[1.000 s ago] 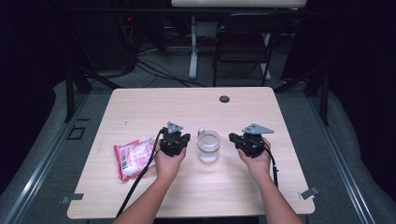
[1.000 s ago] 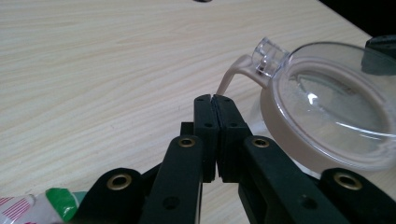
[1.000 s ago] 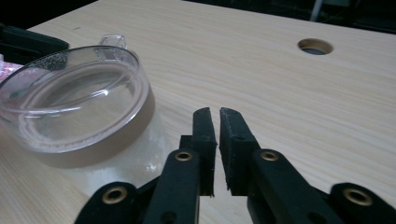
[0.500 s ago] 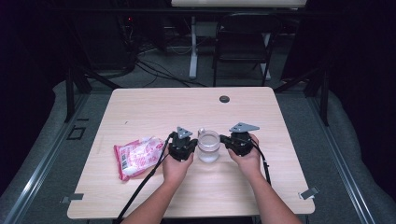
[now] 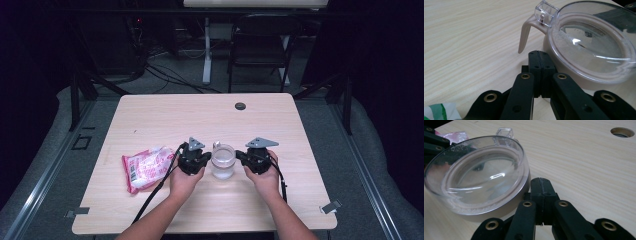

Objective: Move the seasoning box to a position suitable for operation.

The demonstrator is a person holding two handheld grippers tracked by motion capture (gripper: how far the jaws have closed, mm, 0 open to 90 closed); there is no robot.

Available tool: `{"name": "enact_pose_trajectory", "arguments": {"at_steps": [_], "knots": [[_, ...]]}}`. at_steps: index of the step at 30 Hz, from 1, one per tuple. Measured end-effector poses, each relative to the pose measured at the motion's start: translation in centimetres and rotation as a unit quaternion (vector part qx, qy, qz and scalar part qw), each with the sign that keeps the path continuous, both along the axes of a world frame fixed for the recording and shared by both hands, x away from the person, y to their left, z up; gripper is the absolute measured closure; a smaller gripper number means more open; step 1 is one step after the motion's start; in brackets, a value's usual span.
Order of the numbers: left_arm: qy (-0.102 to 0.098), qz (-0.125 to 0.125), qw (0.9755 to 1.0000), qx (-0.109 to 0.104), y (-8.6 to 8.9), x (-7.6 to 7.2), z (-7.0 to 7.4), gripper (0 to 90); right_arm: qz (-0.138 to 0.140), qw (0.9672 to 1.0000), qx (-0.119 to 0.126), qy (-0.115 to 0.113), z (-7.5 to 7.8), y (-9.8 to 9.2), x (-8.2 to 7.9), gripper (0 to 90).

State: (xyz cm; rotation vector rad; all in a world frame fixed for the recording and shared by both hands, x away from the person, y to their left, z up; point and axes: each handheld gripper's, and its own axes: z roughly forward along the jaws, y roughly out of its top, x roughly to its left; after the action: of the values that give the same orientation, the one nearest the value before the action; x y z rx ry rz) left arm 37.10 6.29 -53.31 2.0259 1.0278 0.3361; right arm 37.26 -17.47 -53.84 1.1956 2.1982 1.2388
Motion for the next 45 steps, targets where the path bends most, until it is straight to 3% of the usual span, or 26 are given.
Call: {"name": "enact_pose_trajectory", "arguments": {"at_steps": [2, 4, 11, 14, 16, 18, 21, 26, 30, 34, 35, 36, 38, 41, 45], "knots": [[-0.001, -0.017, 0.9998, 0.007, 0.2, -0.5, 0.1, 90.0, 0.000, 1.0000, -0.002, 0.001, 0.1, 0.1, -0.9, 90.0], [0.002, -0.038, 0.9993, 0.000, 0.8, -1.1, 0.2, 90.0, 0.008, 0.9999, -0.013, 0.004, 0.3, 0.3, -2.2, 90.0], [-0.002, -0.073, 0.9968, -0.033, 1.7, -2.8, 0.2, 90.0, 0.037, 0.9980, -0.051, -0.001, 0.9, 1.2, -6.0, 90.0], [-0.013, -0.100, 0.9946, -0.026, 1.2, -3.2, 0.2, 90.0, 0.050, 0.9968, -0.062, 0.000, 1.1, 1.7, -7.1, 90.0], [-0.034, -0.113, 0.9931, -0.001, 0.9, -3.7, 0.4, 90.0, 0.054, 0.9962, -0.068, 0.001, 1.1, 2.0, -7.6, 87.0], [-0.041, -0.113, 0.9927, 0.012, 0.9, -4.0, 0.6, 89.6, 0.061, 0.9947, -0.083, 0.004, 1.0, 2.3, -8.0, 84.3], [-0.032, -0.111, 0.9930, 0.026, 2.0, -4.6, 1.3, 86.1, 0.061, 0.9933, -0.097, 0.014, 0.8, 2.2, -8.4, 84.0], [-0.026, -0.112, 0.9933, -0.009, 5.0, -7.1, 1.8, 85.0, 0.062, 0.9936, -0.093, 0.014, 1.0, 1.9, -9.5, 83.9], [-0.009, -0.120, 0.9924, -0.024, 6.2, -8.8, 2.0, 80.3, 0.075, 0.9922, -0.100, 0.004, 1.9, 1.8, -9.7, 84.7], [-0.030, -0.143, 0.9892, -0.014, 6.0, -10.5, 1.5, 73.0, 0.081, 0.9922, -0.095, 0.006, 1.9, 1.7, -9.2, 85.1], [-0.036, -0.141, 0.9894, -0.010, 5.8, -10.8, 1.4, 68.6, 0.078, 0.9931, -0.088, 0.008, 1.8, 1.7, -9.0, 85.2], [-0.043, -0.136, 0.9897, -0.005, 5.6, -10.9, 1.2, 63.8, 0.074, 0.9943, -0.076, 0.012, 1.7, 1.7, -8.7, 85.6], [-0.033, -0.130, 0.9909, -0.014, 5.5, -10.9, 1.0, 59.6, 0.073, 0.9952, -0.064, 0.019, 1.4, 1.7, -8.2, 86.2], [-0.031, -0.135, 0.9902, -0.019, 5.5, -11.2, 0.7, 49.7, 0.081, 0.9943, -0.067, 0.017, 1.2, 2.0, -8.0, 84.4], [-0.039, -0.141, 0.9888, -0.029, 5.1, -11.5, 0.2, 43.8, 0.081, 0.9943, -0.067, 0.017, 0.6, 2.1, -7.4, 81.3]]}}
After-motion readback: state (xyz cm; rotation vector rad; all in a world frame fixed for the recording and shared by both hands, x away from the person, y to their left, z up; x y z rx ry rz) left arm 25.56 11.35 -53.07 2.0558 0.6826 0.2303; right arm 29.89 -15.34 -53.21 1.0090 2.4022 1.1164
